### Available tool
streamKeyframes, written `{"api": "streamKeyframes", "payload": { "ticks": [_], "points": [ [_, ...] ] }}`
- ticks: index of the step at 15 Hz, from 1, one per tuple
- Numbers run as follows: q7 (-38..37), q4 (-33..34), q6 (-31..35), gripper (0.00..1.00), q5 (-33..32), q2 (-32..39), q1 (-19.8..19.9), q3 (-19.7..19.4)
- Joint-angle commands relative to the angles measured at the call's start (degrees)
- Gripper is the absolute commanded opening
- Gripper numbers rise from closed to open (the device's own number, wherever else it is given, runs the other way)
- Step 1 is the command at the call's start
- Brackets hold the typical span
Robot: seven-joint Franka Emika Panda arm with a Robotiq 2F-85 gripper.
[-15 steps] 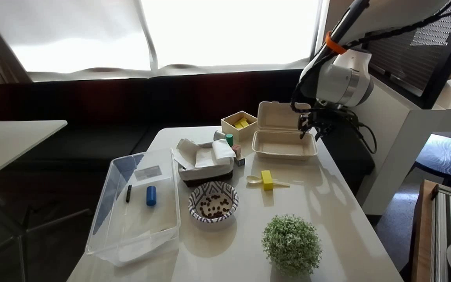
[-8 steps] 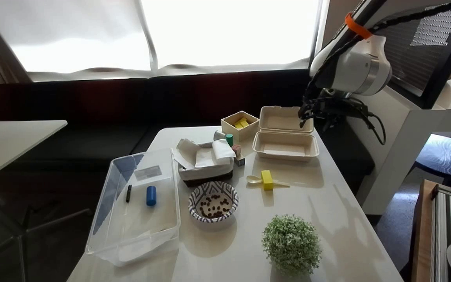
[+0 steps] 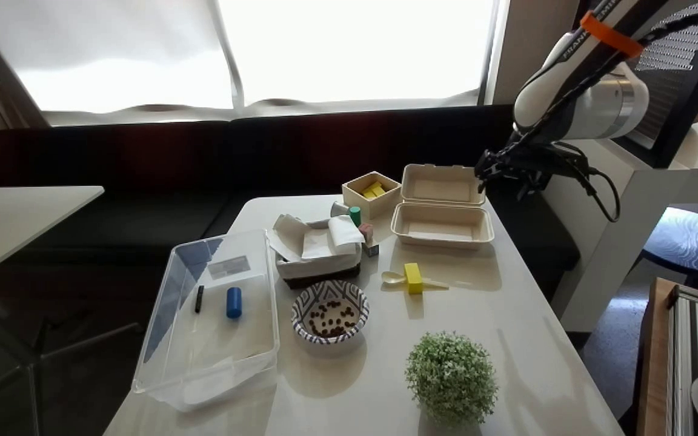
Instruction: Empty the beans in the carton box into the box
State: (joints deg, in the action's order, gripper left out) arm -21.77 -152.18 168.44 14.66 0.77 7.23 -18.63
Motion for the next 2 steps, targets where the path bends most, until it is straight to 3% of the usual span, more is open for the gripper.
{"api": "streamKeyframes", "payload": {
  "ticks": [1,2],
  "points": [
    [-0.42,-0.24,0.02,1.00,-0.17,-0.56,2.12,2.11],
    [-0.79,-0.55,0.05,1.00,-0.33,-1.04,2.14,2.15]
  ]
}}
